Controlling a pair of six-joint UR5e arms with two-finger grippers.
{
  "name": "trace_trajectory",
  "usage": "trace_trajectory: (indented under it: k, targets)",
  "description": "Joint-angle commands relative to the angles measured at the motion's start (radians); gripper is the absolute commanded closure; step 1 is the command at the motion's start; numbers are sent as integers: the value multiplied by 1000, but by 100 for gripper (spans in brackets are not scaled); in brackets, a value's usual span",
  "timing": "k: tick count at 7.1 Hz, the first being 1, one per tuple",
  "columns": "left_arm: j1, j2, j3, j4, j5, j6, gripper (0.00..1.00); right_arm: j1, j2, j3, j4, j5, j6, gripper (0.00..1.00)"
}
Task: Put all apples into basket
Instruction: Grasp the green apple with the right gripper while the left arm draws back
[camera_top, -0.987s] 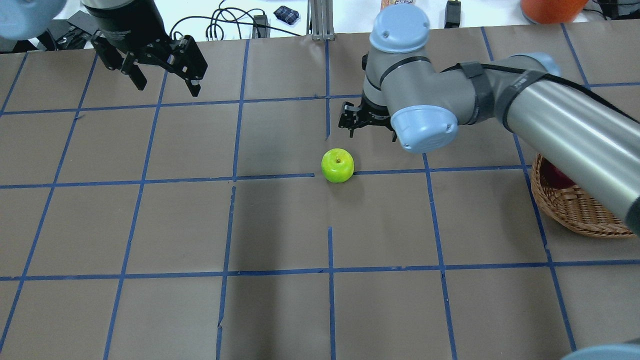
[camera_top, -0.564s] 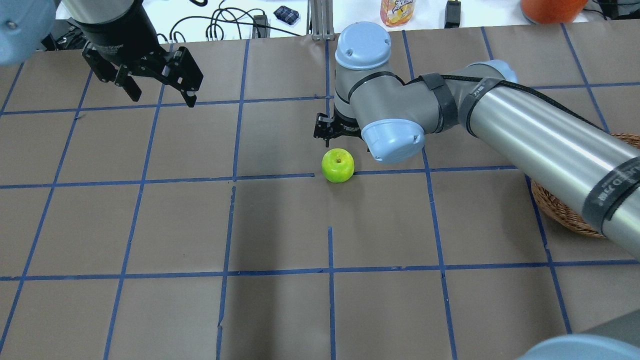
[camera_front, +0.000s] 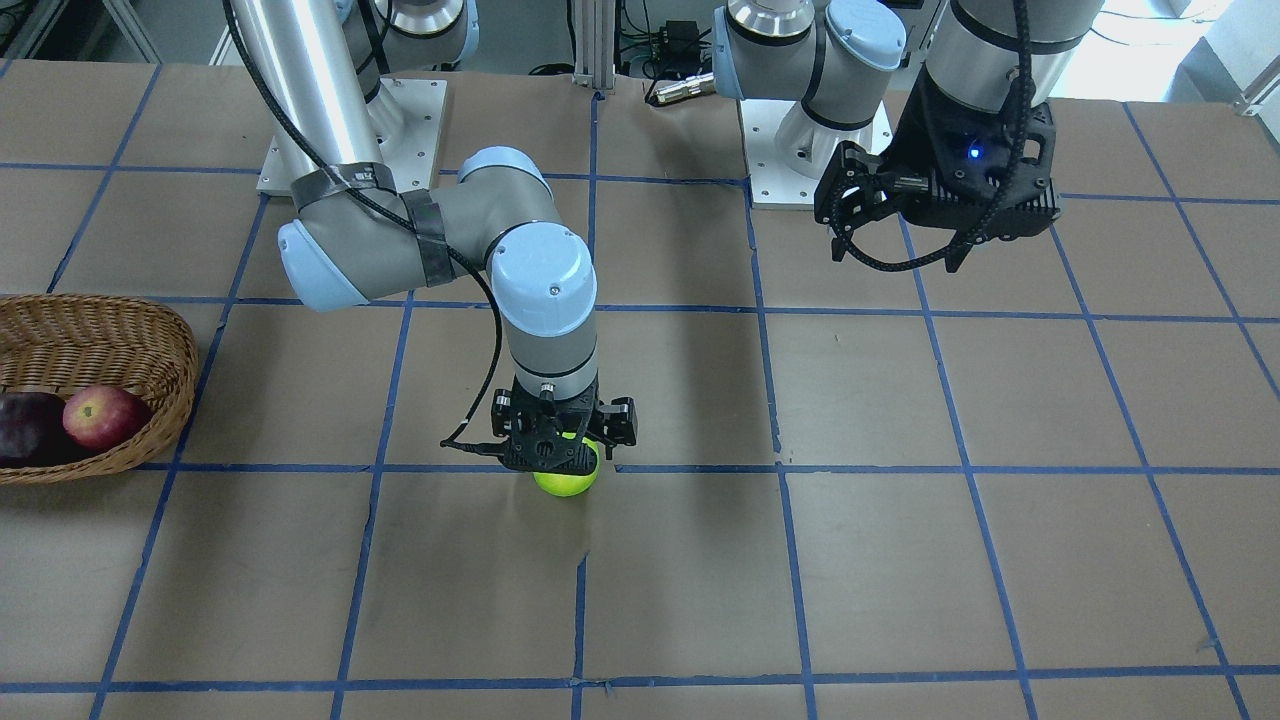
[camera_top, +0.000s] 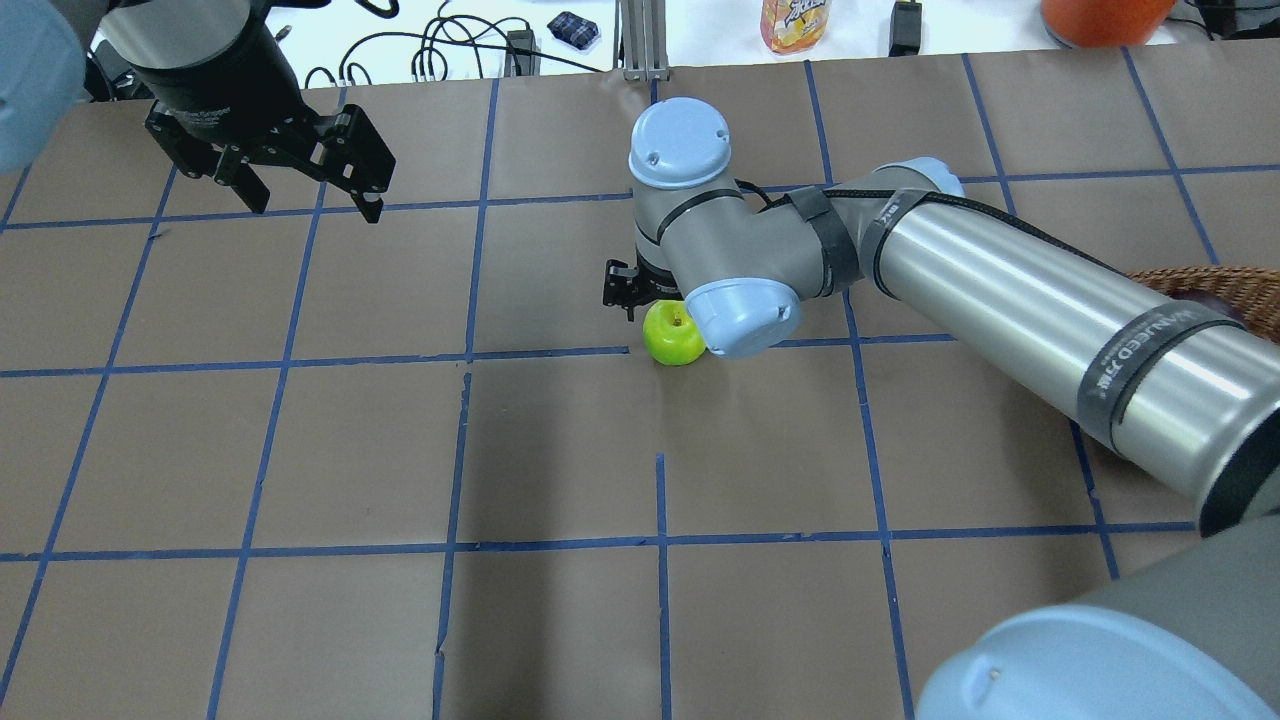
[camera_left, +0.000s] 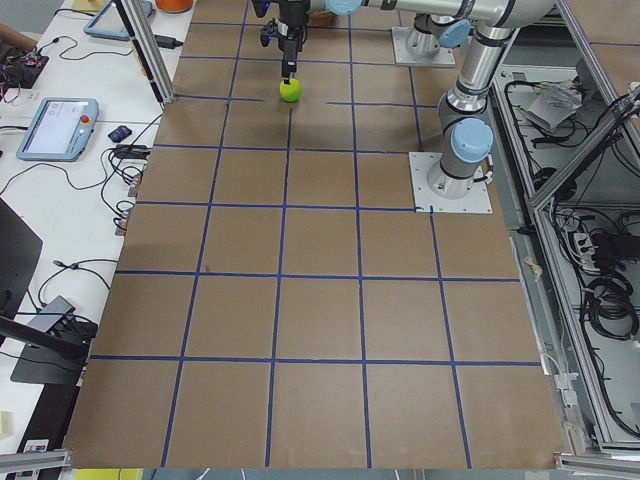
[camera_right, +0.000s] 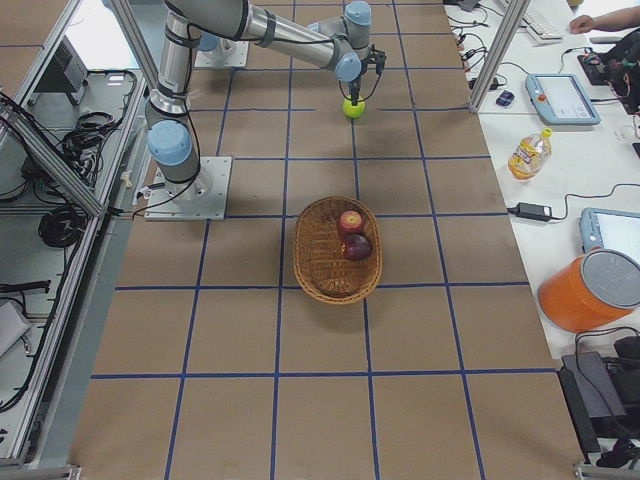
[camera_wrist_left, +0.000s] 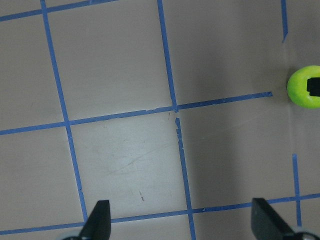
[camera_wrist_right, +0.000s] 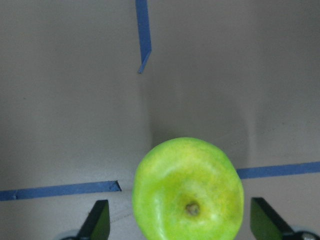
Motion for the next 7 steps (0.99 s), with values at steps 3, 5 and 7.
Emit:
trace_trajectory:
  k: [3, 5, 7]
  targets:
    - [0, 1, -2, 6, -7, 1, 0, 9, 59, 4, -33, -89, -9, 3]
    - [0, -1, -2, 9, -7, 0, 0, 5, 50, -10, -28, -92, -50, 66]
    - [2, -1, 7, 10, -10, 0, 0, -106, -75, 4, 46, -92, -236, 71]
